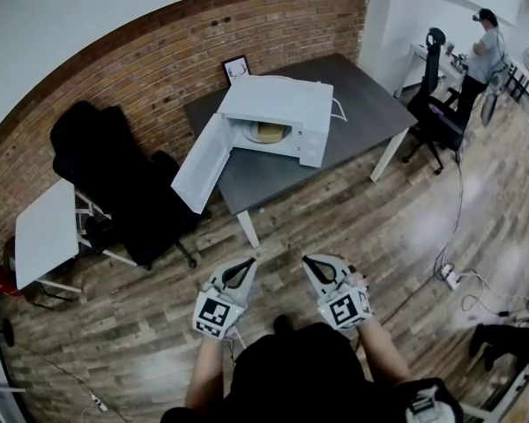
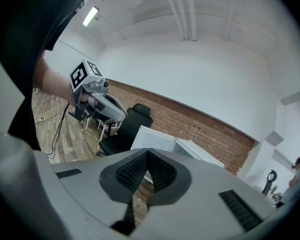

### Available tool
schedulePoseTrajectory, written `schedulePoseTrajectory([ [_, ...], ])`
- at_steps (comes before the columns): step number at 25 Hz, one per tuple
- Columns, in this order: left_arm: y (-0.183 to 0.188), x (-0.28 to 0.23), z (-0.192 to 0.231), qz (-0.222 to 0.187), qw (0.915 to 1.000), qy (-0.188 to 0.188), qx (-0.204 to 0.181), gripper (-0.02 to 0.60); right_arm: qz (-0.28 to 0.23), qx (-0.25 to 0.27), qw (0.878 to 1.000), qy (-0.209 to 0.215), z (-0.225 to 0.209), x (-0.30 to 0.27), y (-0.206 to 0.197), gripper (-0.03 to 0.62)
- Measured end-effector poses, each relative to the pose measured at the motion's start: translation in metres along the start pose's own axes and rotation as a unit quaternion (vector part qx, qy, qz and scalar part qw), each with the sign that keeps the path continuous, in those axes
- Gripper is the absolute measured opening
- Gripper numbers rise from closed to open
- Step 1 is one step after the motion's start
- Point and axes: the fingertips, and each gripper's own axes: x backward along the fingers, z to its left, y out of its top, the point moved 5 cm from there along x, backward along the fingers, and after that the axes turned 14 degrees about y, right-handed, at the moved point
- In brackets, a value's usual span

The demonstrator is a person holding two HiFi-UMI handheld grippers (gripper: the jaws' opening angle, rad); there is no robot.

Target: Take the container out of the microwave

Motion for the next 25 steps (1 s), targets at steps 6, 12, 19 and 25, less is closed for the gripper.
schedulePoseTrajectory([
  [6, -0.005, 0.002, 0.008, 0.003, 1.0000, -0.003, 0.005, 0.003, 0.007, 0.004, 1.000, 0.001, 0.004, -0.008, 0.002, 0.000],
  [12, -0.004, 0.002, 0.010, 0.004, 0.9999, -0.007, 0.006, 0.003, 0.014, 0.000, 1.000, 0.003, 0.001, -0.010, 0.002, 0.001],
  [19, -0.003, -0.003, 0.019, -0.006, 1.0000, 0.006, 0.005, 0.003, 0.013, 0.006, 1.000, 0.016, -0.007, -0.022, -0.001, 0.000],
  [25, -0.003, -0.014, 0.026, 0.004, 0.9999, 0.011, 0.012, 0.003, 0.010, 0.029, 0.999, 0.024, -0.024, -0.036, 0.004, 0.000],
])
